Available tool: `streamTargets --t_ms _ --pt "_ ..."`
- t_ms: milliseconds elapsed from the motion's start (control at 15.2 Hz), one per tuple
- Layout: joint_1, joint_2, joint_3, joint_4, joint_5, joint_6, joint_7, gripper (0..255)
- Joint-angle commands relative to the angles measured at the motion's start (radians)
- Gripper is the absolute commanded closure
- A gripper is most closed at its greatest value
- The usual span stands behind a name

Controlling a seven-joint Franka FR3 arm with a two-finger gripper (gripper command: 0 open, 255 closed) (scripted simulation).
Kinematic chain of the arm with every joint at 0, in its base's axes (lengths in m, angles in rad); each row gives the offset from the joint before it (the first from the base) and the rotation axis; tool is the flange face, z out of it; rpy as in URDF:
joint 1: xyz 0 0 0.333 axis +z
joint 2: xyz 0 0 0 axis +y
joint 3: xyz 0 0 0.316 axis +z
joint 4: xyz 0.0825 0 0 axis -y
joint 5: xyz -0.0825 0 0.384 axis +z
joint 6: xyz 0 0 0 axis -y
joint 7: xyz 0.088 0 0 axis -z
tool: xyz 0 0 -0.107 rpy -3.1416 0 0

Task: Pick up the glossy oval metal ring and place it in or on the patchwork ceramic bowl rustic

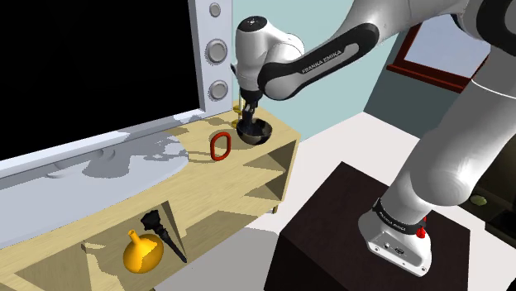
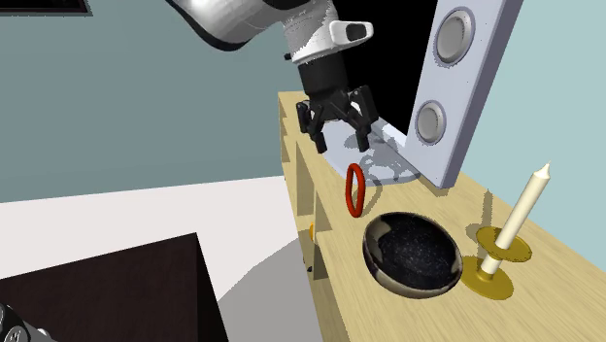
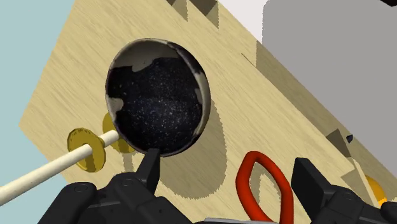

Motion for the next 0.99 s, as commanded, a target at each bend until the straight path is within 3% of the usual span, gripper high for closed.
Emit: streamTargets --t_ms 0,462,924 --pt "0.007 0.075 0.007 0.034 -0.052 0.038 0.010 0" --pt "0.058 0.324 0.007 0.191 -0.228 0.109 0.037 0" --pt "0.054 0.395 -0.020 0.204 -0.274 0.167 0.065 0"
